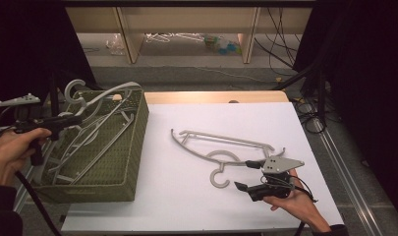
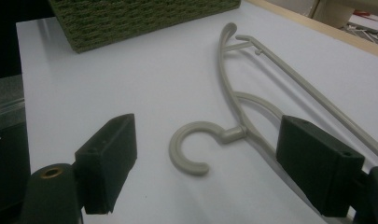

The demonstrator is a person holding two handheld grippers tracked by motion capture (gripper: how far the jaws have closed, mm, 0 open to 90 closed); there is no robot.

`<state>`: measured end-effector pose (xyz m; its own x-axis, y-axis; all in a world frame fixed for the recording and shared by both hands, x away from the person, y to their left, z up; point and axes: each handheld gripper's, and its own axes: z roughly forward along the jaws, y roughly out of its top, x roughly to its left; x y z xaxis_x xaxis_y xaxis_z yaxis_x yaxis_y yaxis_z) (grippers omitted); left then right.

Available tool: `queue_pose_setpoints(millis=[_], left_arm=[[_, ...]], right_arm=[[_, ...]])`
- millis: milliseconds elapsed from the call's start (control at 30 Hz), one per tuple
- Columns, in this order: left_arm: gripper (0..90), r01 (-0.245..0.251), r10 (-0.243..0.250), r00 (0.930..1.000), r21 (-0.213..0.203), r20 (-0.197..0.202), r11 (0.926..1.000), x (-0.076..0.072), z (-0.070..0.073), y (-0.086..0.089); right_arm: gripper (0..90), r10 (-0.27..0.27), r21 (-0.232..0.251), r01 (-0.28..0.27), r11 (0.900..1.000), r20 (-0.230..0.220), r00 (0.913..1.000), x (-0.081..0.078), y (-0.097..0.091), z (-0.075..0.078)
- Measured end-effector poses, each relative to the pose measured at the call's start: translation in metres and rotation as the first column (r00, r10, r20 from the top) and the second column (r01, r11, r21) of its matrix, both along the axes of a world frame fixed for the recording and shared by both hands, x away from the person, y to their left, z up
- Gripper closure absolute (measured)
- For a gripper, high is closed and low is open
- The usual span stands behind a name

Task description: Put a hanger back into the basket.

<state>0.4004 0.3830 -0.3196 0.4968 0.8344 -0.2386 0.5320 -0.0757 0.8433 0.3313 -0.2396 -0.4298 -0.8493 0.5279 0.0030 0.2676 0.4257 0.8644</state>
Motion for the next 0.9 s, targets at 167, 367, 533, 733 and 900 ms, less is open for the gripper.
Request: queue_pose_setpoints(millis=[167,367,533,733,900], left_arm=[[78.9,-0.001,0.001,0.9999,0.019,-0.015,0.9998,0.003,-0.006,0.005],[78.9,0.008,-0.007,0.9991,0.030,-0.041,0.9995,0.006,-0.014,0.009],[78.9,0.032,-0.029,0.9980,0.046,-0.056,0.9984,0.009,-0.017,0.007],[78.9,0.045,-0.039,0.9963,0.088,-0.077,0.9951,0.014,-0.018,0.002],[78.8,0.043,-0.035,0.9956,0.091,-0.086,0.9949,0.022,-0.019,0.005]], right_arm=[[21.6,0.004,0.001,-0.004,1.0000,0.002,1.0000,0.000,0.001,0.000],[21.6,-0.001,0.009,0.001,1.0000,0.005,1.0000,0.001,0.001,-0.002],[21.7,-0.002,0.007,0.001,1.0000,0.006,1.0000,0.001,0.001,-0.002],[21.8,0.005,-0.002,-0.005,1.0000,-0.001,1.0000,0.001,0.001,-0.001],[21.9,0.004,-0.005,-0.004,1.0000,-0.001,1.0000,0.001,0.000,-0.001]])
